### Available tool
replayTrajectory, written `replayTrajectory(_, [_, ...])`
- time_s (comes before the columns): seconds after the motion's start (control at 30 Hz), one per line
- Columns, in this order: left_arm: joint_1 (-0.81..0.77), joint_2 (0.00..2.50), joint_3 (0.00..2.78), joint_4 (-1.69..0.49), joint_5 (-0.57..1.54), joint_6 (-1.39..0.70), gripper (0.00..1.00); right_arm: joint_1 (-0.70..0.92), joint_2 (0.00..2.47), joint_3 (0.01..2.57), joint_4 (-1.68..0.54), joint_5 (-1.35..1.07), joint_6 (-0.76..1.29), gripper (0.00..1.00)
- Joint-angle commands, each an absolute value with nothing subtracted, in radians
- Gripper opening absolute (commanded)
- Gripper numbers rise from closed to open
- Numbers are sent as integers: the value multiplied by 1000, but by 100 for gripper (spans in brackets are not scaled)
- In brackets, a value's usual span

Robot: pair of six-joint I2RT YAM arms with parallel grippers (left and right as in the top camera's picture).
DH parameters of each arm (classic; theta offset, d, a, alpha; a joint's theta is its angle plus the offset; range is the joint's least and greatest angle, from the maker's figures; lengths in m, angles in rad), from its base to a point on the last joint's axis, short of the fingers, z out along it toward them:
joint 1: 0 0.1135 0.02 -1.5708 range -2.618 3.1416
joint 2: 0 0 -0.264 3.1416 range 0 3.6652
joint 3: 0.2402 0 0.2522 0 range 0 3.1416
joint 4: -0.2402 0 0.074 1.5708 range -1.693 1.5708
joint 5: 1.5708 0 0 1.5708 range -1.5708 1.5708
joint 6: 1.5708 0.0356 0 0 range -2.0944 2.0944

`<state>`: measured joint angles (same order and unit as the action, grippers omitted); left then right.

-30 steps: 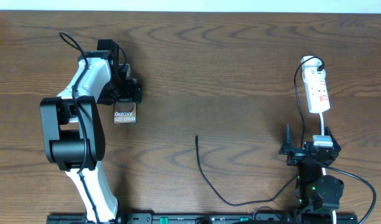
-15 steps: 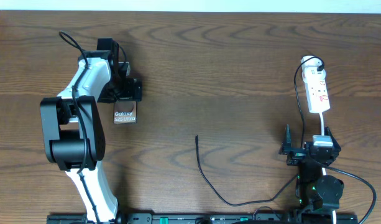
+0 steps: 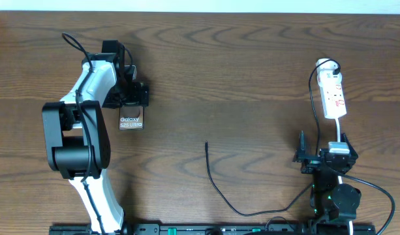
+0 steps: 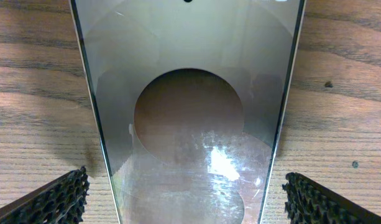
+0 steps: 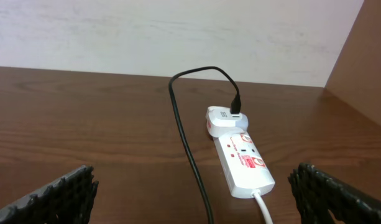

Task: Plug charger to phone and switch on socket
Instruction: 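Close the left gripper on the phone's bottom edge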

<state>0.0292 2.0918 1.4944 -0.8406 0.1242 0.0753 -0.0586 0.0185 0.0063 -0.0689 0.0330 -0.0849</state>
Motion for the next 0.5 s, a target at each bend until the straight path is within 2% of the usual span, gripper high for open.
replayTrajectory(0.0, [31, 2104, 1489, -845, 111, 67, 98, -58, 14, 6, -72, 31, -94, 99])
replayTrajectory(0.47, [31, 2105, 1475, -838, 111, 66, 98, -58, 14, 6, -72, 31, -94, 99])
